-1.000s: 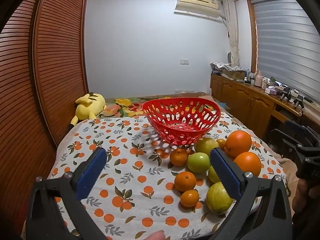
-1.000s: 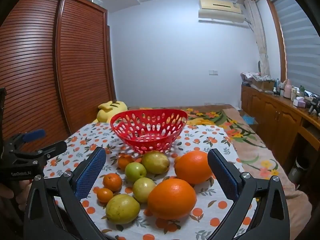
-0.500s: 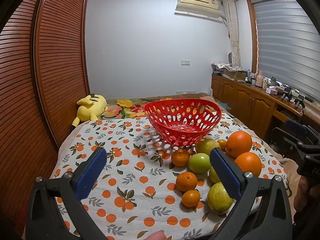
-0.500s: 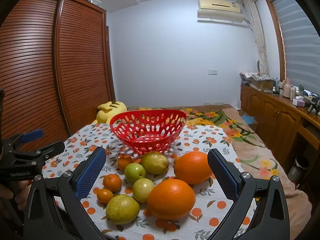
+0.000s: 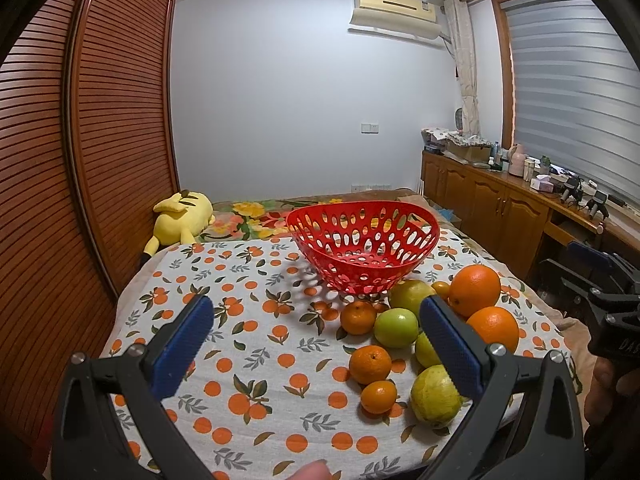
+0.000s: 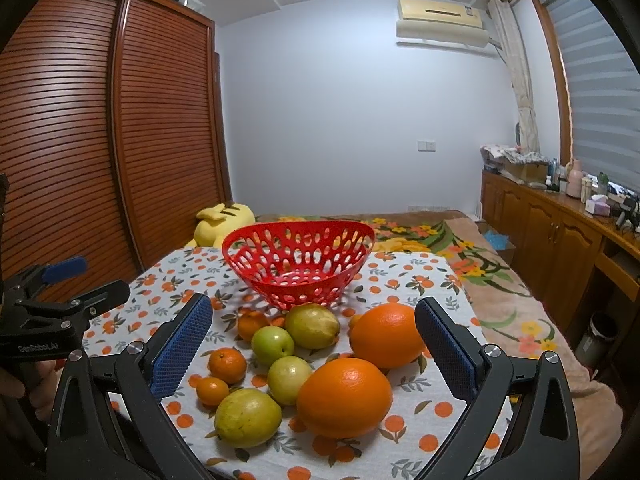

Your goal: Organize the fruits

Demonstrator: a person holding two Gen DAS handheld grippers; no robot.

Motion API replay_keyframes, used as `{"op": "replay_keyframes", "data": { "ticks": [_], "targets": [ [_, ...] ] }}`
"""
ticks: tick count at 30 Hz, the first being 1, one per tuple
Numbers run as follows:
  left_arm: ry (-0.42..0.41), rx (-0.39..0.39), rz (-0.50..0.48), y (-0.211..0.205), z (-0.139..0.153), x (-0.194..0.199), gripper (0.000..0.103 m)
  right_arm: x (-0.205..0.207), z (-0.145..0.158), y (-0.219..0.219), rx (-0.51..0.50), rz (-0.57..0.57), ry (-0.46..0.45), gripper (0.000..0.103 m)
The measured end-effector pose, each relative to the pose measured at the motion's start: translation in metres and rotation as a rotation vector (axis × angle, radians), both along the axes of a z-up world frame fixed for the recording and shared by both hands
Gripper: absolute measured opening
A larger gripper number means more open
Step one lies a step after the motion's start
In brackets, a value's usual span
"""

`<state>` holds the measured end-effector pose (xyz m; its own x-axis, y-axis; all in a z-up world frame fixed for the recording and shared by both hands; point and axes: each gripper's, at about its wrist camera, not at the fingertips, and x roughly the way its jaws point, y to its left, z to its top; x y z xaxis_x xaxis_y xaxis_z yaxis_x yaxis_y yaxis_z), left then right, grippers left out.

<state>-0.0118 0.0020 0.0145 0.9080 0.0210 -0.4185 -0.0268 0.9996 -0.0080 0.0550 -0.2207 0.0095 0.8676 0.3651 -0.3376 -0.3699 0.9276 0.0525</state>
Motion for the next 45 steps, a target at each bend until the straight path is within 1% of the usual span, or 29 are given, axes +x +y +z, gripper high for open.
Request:
{"op": "replay_keyframes", "data": {
  "ticks": [45],
  "targets": [
    [-0.014,0.003,-0.007,-0.0082,0.0055,-0.0055,0.103,-0.0022,0.0004,0.0023,-0.003,0.0,-0.002,0.103]
  ]
}}
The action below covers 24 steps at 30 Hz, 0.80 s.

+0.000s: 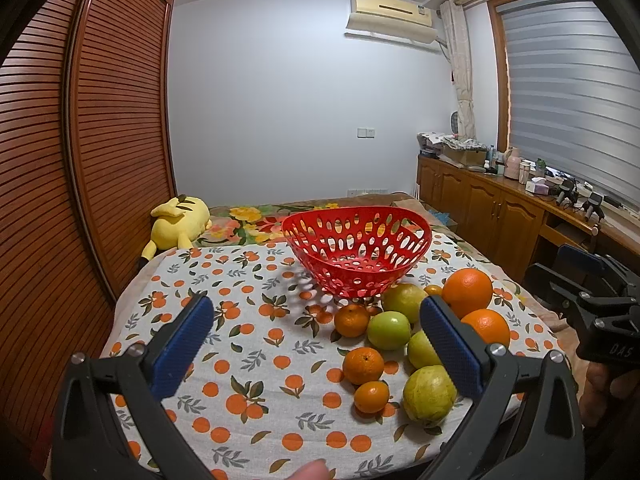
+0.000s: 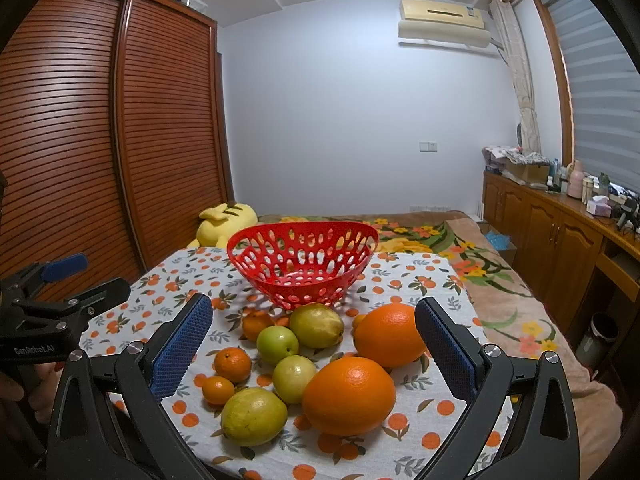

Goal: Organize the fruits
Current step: 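Move the left tool to a small tangerine while the right tool approaches a large orange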

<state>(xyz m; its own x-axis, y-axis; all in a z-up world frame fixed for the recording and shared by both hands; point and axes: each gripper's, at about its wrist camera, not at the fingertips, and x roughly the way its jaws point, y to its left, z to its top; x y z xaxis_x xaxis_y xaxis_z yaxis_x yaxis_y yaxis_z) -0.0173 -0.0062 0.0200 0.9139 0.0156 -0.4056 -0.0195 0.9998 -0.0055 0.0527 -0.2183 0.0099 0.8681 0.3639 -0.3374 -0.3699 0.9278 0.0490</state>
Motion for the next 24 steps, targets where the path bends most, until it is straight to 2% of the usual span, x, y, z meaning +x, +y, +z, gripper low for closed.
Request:
{"op": "replay_keyframes", "data": {
  "ticks": [9,24],
  "targets": [
    [0.036,-0.009,-0.01,0.0,-0.01,0.008,0.103,0.002,-0.003,0.001,-0.007,0.0,0.015,0.103],
    [0.16,-0.057,-0.07,0.002,-0.064,0.03,0.103,0.026,-0.045,-0.012,-0.046,0.008,0.144,0.101]
  ]
}}
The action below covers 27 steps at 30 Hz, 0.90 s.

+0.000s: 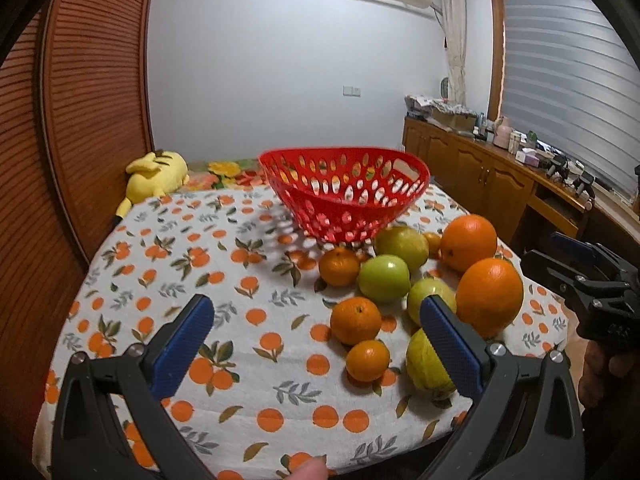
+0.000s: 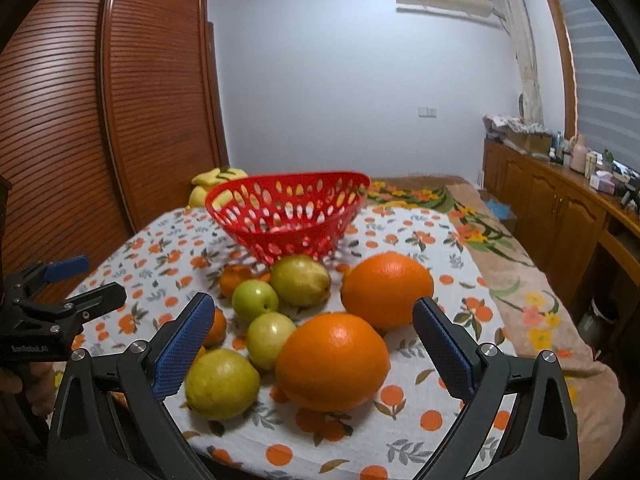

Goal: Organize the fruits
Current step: 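Move the left tool to a small tangerine while the right tool approaches a large orange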

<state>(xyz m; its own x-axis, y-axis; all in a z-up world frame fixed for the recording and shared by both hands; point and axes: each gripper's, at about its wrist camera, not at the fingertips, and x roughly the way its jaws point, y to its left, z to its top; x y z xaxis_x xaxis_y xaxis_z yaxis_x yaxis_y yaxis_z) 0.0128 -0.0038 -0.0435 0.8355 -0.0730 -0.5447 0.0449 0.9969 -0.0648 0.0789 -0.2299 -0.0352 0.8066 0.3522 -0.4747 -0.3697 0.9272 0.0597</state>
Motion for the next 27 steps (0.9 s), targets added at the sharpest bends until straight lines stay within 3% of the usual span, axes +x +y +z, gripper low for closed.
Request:
{"op": "replay_keyframes", "data": {
  "ticks": [16,27],
  "targets": [
    [0.127,-0.04,-0.063,-0.004,-0.037,0.019,0.096,0.022,-0.038,-0.002,-0.017,0.023,0.121,0.098],
    [0.204,-0.103,-0.132,-0.01,-0.052,0.028,0.072,0.036,-0.052,-0.001,-0.011,0.036,0.188,0.097]
  ]
}}
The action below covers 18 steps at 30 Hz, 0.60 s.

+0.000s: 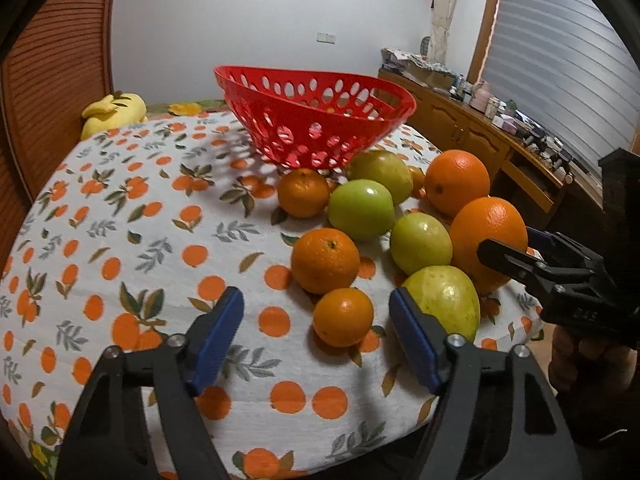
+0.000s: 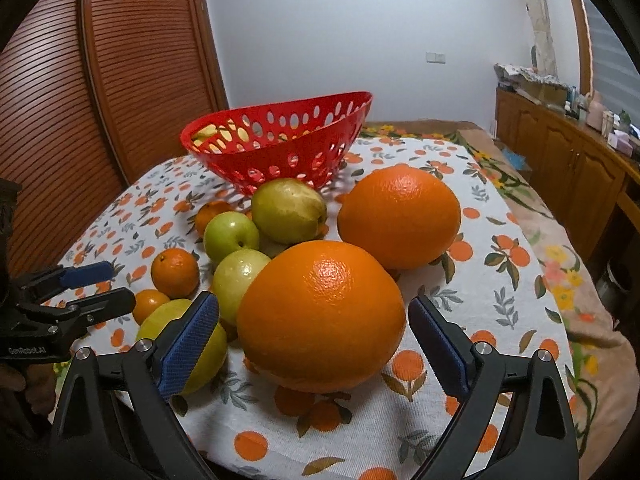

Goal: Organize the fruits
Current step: 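Move the left tool to a small tangerine while the right tool approaches a large orange, then close the left tool on the tangerine while the right tool grips the large orange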

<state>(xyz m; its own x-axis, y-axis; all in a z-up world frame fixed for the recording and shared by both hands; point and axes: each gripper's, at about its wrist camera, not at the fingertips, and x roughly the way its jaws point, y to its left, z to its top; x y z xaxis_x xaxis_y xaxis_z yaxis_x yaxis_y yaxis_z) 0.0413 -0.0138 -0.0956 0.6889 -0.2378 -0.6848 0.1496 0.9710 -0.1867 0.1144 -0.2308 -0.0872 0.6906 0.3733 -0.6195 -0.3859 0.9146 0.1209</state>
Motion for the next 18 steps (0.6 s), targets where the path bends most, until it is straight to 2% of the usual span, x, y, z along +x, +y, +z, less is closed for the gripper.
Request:
{"op": "replay_keyframes", "data": {
  "ticks": [8,18],
  "targets": [
    [0.052,-0.022,-0.039,-0.004,-0.01,0.006,0.05,0.007,-0.006,-0.001,-0.011,0.003,0.023,0.096],
    [0.106,-0.049,-0.061,-0.004,-0.02,0.015,0.05,0.01,-0.011,-0.001,-0.017,0.016,0.047,0.093]
  ]
}}
